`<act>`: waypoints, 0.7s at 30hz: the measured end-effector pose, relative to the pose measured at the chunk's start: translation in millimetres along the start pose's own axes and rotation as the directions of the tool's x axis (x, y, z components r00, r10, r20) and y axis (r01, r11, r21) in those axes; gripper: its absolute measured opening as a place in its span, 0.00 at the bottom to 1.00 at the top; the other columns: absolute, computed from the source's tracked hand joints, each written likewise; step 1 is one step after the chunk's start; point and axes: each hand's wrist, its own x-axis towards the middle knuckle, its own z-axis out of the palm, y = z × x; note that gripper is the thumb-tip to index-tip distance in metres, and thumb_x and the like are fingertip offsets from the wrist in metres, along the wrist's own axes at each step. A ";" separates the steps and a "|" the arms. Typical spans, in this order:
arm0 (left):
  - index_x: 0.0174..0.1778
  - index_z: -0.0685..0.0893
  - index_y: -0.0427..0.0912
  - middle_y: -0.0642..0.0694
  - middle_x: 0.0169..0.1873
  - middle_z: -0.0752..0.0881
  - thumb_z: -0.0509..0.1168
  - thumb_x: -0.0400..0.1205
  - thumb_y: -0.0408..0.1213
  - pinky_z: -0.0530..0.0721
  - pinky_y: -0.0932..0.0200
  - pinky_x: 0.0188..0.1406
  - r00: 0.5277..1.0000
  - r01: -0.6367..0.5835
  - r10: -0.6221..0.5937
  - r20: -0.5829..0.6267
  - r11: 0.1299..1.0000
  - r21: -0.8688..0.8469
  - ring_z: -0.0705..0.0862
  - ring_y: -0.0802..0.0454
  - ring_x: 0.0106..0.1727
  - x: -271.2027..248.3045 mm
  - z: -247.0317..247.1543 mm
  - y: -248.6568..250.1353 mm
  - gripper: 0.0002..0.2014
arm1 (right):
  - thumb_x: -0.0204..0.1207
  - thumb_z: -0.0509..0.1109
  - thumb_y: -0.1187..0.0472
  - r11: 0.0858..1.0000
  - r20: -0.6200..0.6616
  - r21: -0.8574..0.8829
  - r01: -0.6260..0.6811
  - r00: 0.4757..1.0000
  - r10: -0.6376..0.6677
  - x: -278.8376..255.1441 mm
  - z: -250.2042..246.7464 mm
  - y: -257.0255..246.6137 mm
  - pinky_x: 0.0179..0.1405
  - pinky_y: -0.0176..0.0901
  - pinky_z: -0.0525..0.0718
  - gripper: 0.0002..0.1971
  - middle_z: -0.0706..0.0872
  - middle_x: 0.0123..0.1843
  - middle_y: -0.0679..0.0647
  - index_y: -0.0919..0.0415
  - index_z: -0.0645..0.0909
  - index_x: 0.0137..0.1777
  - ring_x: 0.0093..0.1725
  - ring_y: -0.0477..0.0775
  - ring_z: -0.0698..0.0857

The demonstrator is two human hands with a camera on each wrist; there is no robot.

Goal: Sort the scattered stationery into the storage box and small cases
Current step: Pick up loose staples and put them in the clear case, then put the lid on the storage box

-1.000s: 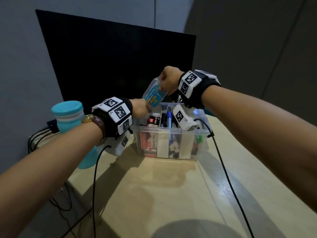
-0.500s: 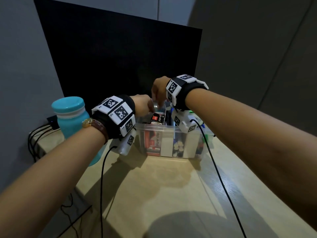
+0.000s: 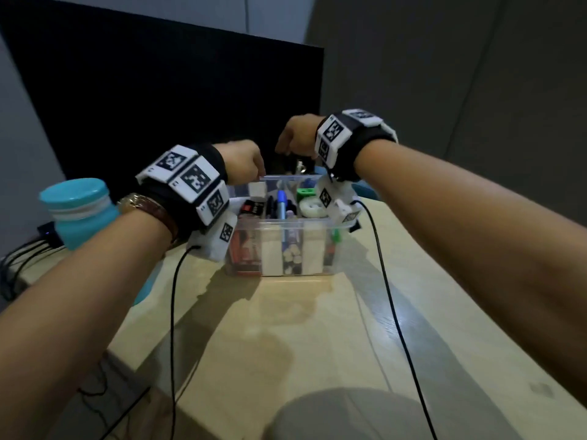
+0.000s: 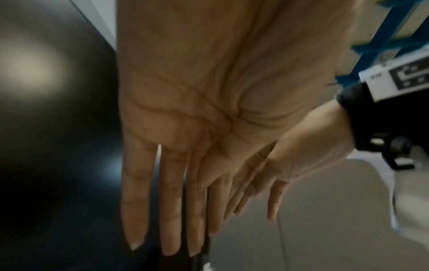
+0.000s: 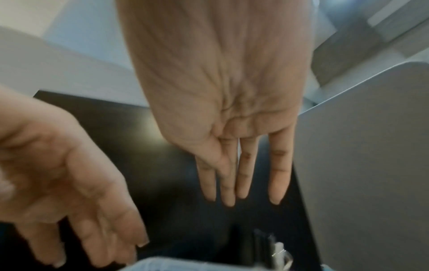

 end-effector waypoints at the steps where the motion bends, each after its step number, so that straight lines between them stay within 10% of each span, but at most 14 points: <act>1: 0.66 0.82 0.37 0.42 0.61 0.84 0.53 0.84 0.21 0.81 0.54 0.51 0.999 -0.038 0.038 0.002 0.996 -0.083 0.83 0.45 0.60 -0.1 -3.3 14.3 0.19 | 0.84 0.61 0.68 0.998 -0.006 0.057 -0.034 0.999 0.034 -13.0 -8.7 13.6 0.39 0.30 0.83 0.17 0.84 0.68 0.58 0.65 0.80 0.71 0.67 0.58 0.82; 4: 0.65 0.79 0.33 0.35 0.59 0.84 0.46 0.84 0.17 0.83 0.49 0.49 0.987 -0.143 0.159 0.031 0.943 -0.300 0.83 0.40 0.56 1.4 -3.6 70.6 0.22 | 0.85 0.59 0.68 0.976 -0.045 0.113 -0.186 0.980 0.192 -64.2 -30.6 62.5 0.41 0.38 0.86 0.17 0.86 0.66 0.61 0.69 0.80 0.70 0.66 0.58 0.84; 7: 0.61 0.82 0.35 0.35 0.58 0.87 0.50 0.85 0.21 0.85 0.41 0.57 0.953 -0.261 0.296 0.066 0.913 -0.314 0.87 0.39 0.57 3.6 19.1 142.0 0.18 | 0.83 0.60 0.68 0.915 -0.057 0.143 -0.377 0.920 0.388 -125.8 -32.6 120.6 0.20 0.31 0.82 0.15 0.88 0.56 0.62 0.68 0.83 0.65 0.57 0.58 0.87; 14: 0.58 0.84 0.34 0.36 0.50 0.87 0.54 0.86 0.26 0.86 0.48 0.46 0.742 -0.452 0.591 0.315 0.789 -0.415 0.86 0.41 0.46 -10.1 108.6 305.3 0.13 | 0.83 0.65 0.66 0.628 0.061 0.135 -0.767 0.639 0.767 -303.8 -27.8 236.9 0.20 0.36 0.82 0.07 0.90 0.53 0.60 0.65 0.85 0.49 0.41 0.47 0.88; 18: 0.62 0.83 0.31 0.38 0.48 0.87 0.63 0.86 0.34 0.86 0.46 0.49 0.586 -0.555 0.712 0.388 0.701 -0.447 0.86 0.43 0.44 -38.0 144.1 389.0 0.13 | 0.85 0.63 0.63 0.370 0.134 0.165 -0.914 0.393 0.910 -399.3 -33.5 246.4 0.27 0.39 0.83 0.13 0.88 0.58 0.63 0.70 0.80 0.64 0.52 0.59 0.88; 21: 0.62 0.83 0.29 0.37 0.52 0.88 0.68 0.83 0.39 0.86 0.54 0.41 0.484 -0.675 0.737 0.473 0.658 -0.335 0.85 0.42 0.47 -65.0 172.9 435.0 0.18 | 0.83 0.67 0.64 0.221 0.205 0.205 -0.954 0.262 0.943 -458.6 -29.7 255.4 0.59 0.55 0.84 0.17 0.85 0.63 0.68 0.71 0.78 0.68 0.57 0.63 0.86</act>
